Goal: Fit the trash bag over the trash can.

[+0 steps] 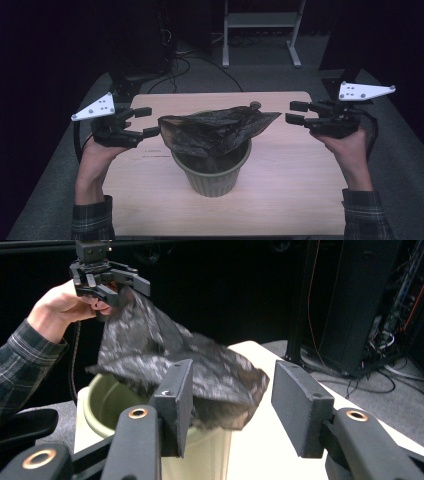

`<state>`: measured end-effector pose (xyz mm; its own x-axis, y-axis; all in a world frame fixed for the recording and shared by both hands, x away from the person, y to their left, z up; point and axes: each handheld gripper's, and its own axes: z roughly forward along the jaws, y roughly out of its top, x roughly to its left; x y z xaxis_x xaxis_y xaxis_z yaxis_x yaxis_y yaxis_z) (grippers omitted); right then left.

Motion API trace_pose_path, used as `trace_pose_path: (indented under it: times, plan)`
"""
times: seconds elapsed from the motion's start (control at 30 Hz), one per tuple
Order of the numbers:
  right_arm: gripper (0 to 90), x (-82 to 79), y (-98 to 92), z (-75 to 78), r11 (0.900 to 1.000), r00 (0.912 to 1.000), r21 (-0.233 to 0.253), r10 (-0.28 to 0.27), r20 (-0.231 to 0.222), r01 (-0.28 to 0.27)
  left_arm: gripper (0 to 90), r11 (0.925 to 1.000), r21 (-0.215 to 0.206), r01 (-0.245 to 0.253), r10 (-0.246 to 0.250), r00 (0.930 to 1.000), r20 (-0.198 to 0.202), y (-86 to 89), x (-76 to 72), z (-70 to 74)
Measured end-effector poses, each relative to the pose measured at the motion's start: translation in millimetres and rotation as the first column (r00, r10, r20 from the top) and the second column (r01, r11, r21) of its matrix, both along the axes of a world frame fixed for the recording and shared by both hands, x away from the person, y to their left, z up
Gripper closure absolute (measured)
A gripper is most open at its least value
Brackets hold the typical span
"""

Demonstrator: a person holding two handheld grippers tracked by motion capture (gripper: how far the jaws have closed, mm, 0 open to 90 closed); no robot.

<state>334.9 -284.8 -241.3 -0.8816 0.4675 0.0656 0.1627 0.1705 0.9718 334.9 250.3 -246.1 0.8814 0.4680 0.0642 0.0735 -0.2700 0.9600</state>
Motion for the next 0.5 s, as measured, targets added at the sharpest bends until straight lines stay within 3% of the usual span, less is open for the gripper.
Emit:
trace_pose_path:
  times: [0.13, 0.23, 0.5]
  plan:
    - [50.1, 5.4, 9.5, 10.8, 1.000, 0.9999, -0.009, 0.010, 0.011, -0.009, 27.5, 0.9994, 0.031, 0.018, -0.019, 0.9990, 0.041, -19.8, 5.1, 16.8]
    - [50.1, 15.6, 21.7, 13.1, 1.000, 0.9997, -0.017, 0.023, 0.004, -0.023, 27.5, 0.9977, 0.056, 0.036, -0.039, 0.9981, 0.048, -36.9, 12.8, 19.0]
    - [48.2, 34.6, 54.0, 4.0, 0.997, 0.9971, -0.032, 0.071, -0.028, -0.072, 27.6, 0.9883, 0.131, 0.078, -0.076, 0.9969, -0.018, -66.9, 31.7, -9.6]
